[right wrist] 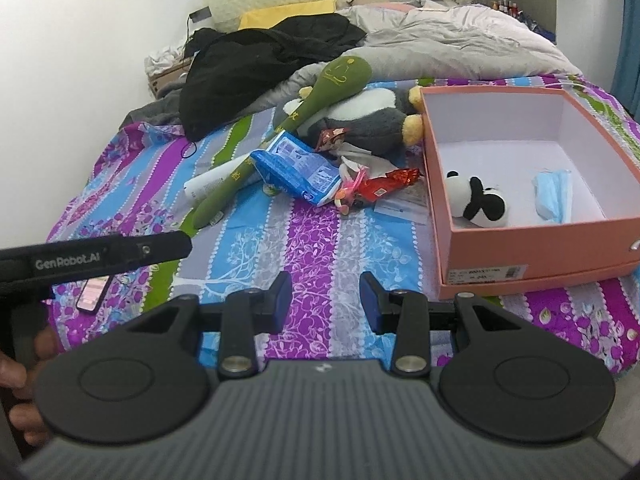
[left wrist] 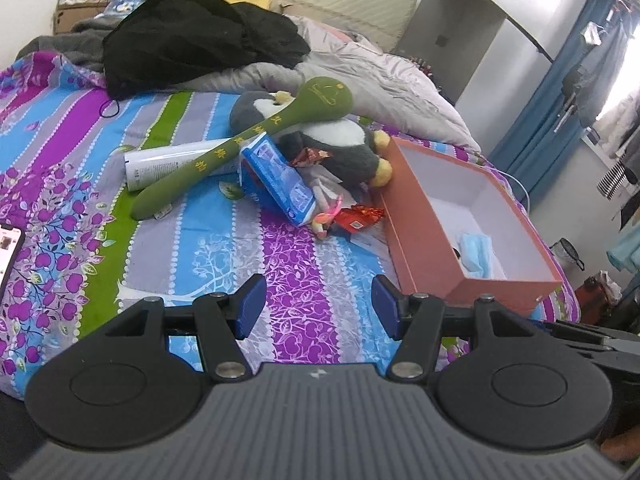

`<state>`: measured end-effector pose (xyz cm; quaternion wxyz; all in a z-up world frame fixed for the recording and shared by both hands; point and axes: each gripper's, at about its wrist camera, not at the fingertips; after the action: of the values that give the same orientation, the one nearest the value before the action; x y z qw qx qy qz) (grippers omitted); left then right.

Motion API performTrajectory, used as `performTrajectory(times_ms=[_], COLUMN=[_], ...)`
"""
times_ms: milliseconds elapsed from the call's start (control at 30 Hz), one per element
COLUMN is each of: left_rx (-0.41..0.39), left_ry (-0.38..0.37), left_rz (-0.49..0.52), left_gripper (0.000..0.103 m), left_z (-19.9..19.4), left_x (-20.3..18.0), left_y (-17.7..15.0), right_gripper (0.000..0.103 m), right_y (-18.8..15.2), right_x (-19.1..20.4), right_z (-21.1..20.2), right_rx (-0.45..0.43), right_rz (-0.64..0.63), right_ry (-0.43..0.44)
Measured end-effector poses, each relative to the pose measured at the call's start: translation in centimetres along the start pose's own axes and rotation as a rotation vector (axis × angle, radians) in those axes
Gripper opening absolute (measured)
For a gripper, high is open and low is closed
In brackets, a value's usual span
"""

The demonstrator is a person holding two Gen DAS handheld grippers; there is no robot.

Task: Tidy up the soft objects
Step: 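Move the left tool to the blue snack bag while the right tool approaches the pink feather toy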

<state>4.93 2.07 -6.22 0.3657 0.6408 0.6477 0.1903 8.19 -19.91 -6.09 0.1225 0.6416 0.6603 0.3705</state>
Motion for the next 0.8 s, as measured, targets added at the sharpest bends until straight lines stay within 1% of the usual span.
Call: performTrajectory(times_ms=[300, 433, 667, 800], left_rx=[0.04, 0.063, 0.103, 0.121], left_ry=[0.021, 0.024, 0.022, 0.006], left_rz=[-0.055, -0.079, -0.117, -0.156], left_gripper=[0.064, 0.064, 0.066, 0.066], left_z=[4.0, 6.1, 10.7, 13.8], left_x=[2.3, 3.4, 5.2, 6.5], left_y=[1.7, 2.5, 3.8, 4.6], right_gripper=[0.041, 0.041, 0.041, 0.041], right_y=[2.0, 2.6, 4.4, 5.6], right_x=[0.3, 0.4, 0.1, -0.1], right_z=[3.6, 5.6, 9.9, 12.8], right_rx=[0.027, 0.045, 0.069, 0.08], right_rz=[0.007, -0.011, -0.008, 0.0], right_ry=[0.007, -0.002, -0.017, -0.019])
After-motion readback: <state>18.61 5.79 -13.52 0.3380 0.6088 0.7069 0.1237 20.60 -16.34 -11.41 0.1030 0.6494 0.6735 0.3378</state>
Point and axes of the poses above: each gripper's, at about its wrist camera, not at the fingertips, and z roughly the way its jaws point, x to its left, y to its top, and after that the axes turned 8 degrees about z, right-handed
